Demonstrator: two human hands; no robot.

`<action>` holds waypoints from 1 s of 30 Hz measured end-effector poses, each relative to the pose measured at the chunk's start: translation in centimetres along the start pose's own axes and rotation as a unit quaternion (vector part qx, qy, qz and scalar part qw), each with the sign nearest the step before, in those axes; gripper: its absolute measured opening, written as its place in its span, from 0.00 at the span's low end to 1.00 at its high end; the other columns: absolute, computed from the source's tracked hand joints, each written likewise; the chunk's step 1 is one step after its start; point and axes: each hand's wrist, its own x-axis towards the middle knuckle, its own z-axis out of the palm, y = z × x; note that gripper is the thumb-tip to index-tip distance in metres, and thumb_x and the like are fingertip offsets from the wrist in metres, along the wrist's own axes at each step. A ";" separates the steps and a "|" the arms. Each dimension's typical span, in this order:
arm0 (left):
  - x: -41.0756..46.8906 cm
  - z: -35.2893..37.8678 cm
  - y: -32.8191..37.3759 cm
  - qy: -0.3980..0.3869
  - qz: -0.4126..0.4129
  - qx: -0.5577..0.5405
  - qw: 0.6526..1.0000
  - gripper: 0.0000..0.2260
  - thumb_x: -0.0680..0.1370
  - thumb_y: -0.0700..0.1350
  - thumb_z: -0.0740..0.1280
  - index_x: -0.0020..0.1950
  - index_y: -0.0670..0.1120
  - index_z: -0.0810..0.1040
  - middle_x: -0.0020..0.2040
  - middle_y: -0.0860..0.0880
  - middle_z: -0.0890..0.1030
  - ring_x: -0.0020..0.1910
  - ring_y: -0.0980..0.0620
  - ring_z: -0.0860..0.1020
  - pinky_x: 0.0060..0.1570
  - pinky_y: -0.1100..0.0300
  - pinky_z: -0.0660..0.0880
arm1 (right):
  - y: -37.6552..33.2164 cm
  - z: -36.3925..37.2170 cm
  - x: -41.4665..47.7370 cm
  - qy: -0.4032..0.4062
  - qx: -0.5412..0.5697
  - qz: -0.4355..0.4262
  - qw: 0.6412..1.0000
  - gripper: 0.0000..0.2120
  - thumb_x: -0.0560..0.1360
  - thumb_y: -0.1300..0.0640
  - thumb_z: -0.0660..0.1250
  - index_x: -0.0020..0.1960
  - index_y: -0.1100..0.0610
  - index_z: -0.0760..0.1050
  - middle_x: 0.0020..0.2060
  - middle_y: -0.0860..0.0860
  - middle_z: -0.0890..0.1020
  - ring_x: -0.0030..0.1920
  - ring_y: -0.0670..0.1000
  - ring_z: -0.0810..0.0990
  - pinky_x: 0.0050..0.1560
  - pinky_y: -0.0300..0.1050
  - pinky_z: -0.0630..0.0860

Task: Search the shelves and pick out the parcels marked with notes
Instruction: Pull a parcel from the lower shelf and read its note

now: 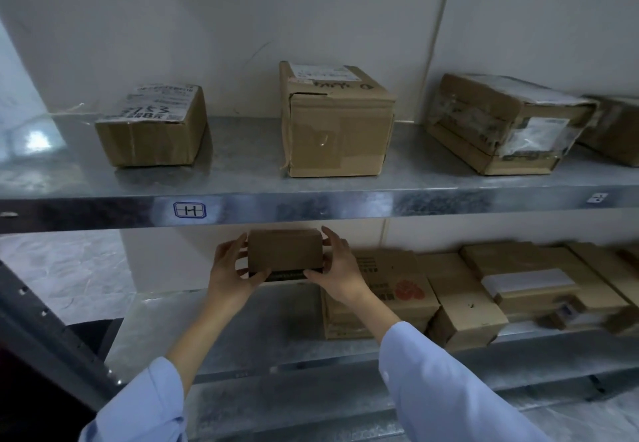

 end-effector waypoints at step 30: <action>-0.8 0.4 1.3 -0.032 -0.029 -0.063 0.997 0.33 0.72 0.38 0.75 0.74 0.48 0.65 0.64 0.53 0.69 0.55 0.54 0.76 0.48 0.72 0.71 | 0.1 -1.0 -0.8 0.038 0.047 -0.003 0.998 0.39 0.72 0.57 0.75 0.76 0.49 0.57 0.65 0.50 0.69 0.58 0.48 0.74 0.57 0.39 0.76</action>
